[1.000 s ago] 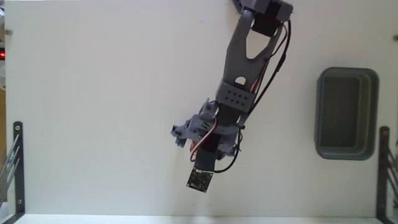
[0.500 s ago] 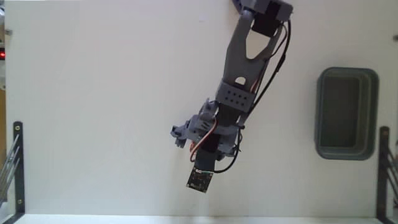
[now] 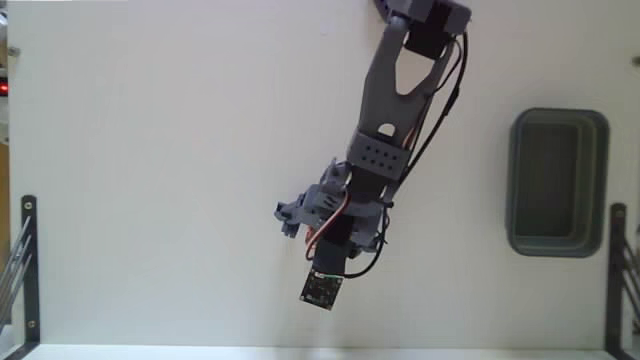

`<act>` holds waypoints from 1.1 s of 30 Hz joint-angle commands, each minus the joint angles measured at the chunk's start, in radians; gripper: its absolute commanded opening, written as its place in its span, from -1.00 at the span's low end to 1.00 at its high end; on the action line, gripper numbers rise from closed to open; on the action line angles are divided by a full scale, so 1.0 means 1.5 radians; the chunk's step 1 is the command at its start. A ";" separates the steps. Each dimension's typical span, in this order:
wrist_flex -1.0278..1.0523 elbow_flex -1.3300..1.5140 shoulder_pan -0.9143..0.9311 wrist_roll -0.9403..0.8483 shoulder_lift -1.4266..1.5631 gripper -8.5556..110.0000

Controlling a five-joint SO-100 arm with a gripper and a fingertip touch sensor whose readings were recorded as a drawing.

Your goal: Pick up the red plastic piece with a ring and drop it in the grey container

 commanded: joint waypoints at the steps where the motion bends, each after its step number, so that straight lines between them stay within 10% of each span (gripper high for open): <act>1: -0.011 0.004 0.009 0.003 0.020 0.91; 33: -0.011 0.004 0.009 0.003 0.020 0.75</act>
